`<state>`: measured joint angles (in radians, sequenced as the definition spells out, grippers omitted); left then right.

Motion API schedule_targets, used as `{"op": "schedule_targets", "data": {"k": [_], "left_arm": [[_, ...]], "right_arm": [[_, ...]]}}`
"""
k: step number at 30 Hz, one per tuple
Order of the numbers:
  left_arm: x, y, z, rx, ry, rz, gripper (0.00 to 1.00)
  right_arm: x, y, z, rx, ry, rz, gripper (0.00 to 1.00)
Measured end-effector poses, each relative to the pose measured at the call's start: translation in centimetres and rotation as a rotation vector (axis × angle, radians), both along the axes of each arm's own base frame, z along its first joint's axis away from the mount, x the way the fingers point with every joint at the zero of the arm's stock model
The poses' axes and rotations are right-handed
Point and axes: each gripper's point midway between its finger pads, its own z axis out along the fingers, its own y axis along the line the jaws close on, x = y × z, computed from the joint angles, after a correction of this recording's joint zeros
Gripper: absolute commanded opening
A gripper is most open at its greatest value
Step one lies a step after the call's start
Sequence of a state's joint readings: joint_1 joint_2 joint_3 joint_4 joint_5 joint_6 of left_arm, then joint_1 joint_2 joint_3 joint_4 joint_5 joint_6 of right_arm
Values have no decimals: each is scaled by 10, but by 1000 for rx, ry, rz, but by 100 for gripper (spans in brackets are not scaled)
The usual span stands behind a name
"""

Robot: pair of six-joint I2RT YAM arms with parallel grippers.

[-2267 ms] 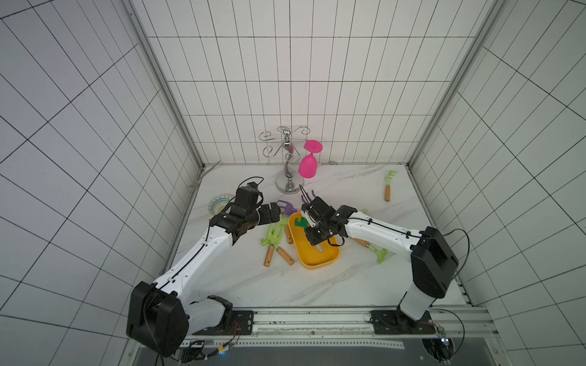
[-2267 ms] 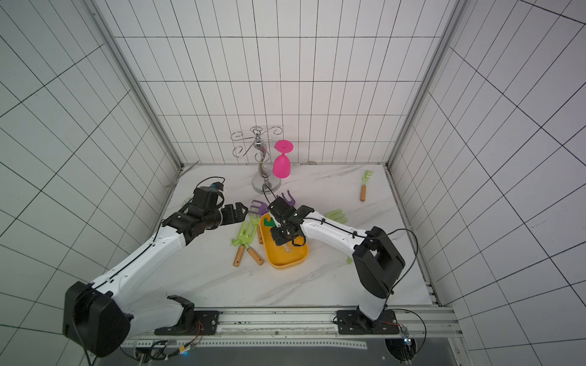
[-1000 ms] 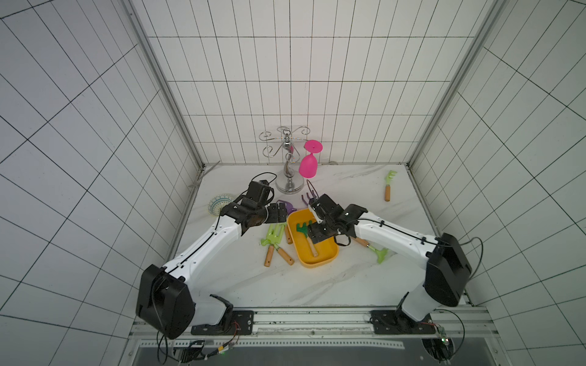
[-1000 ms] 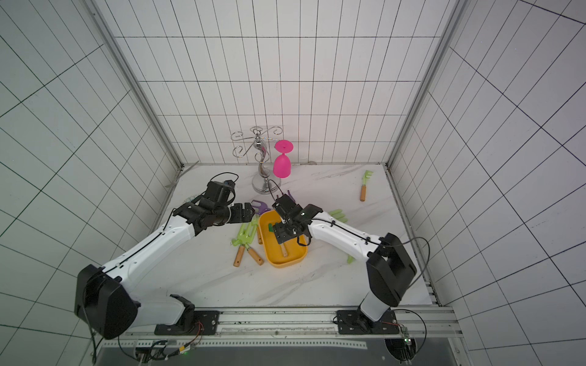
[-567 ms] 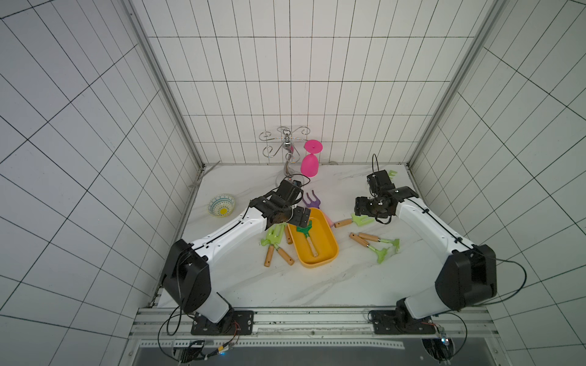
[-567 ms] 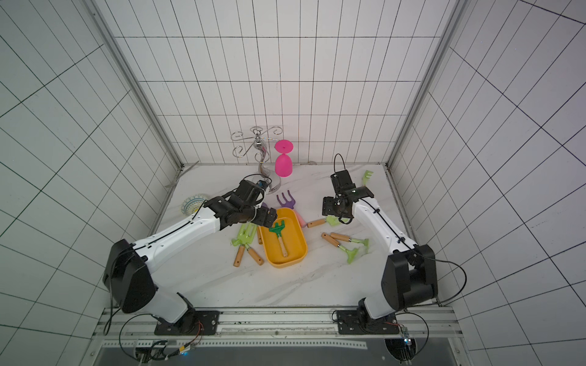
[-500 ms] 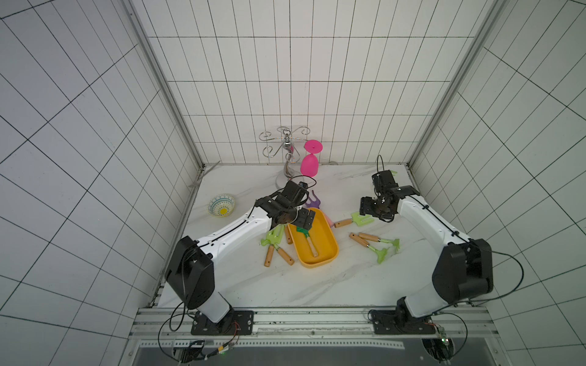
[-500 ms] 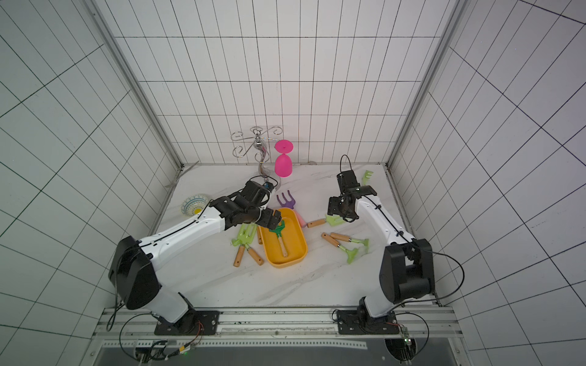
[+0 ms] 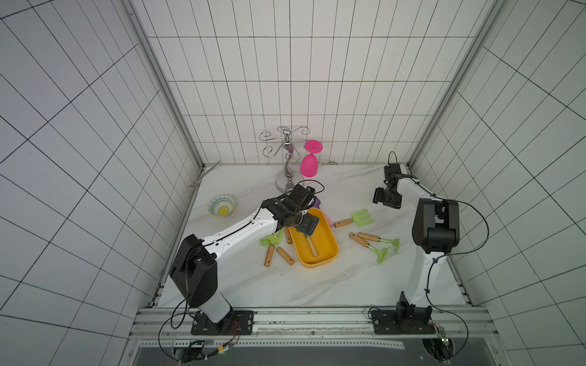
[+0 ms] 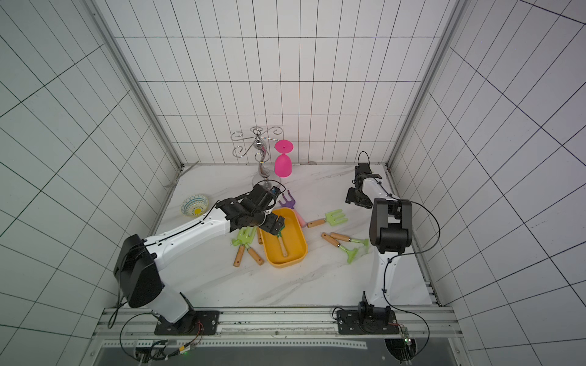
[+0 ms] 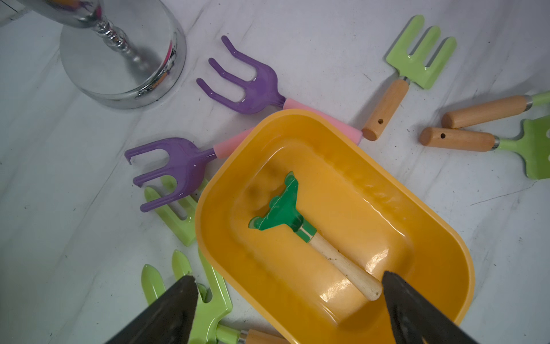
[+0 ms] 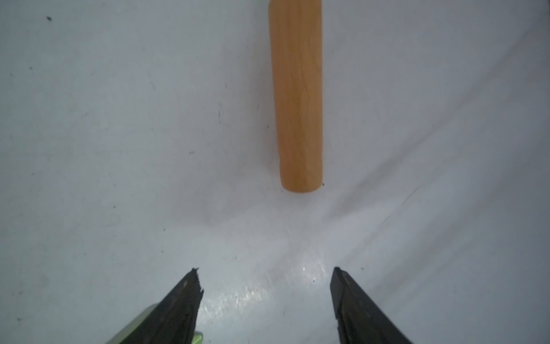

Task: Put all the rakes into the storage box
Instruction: Pick up the rake at the center of the board.

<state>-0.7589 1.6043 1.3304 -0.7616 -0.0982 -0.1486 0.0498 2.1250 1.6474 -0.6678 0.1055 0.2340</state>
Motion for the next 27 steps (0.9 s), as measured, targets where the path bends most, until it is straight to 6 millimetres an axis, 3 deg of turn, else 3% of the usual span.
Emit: {"op": "schedule_targets", "data": {"k": [6, 14, 27], "left_arm": [[5, 9, 2, 29, -27, 20, 98], [17, 25, 2, 45, -35, 64, 98], [26, 38, 3, 72, -58, 113, 98]], "right_arm": [[34, -9, -19, -34, -3, 18, 73], [63, -22, -19, -22, -41, 19, 68], [66, -30, -21, 64, -36, 39, 36]]}}
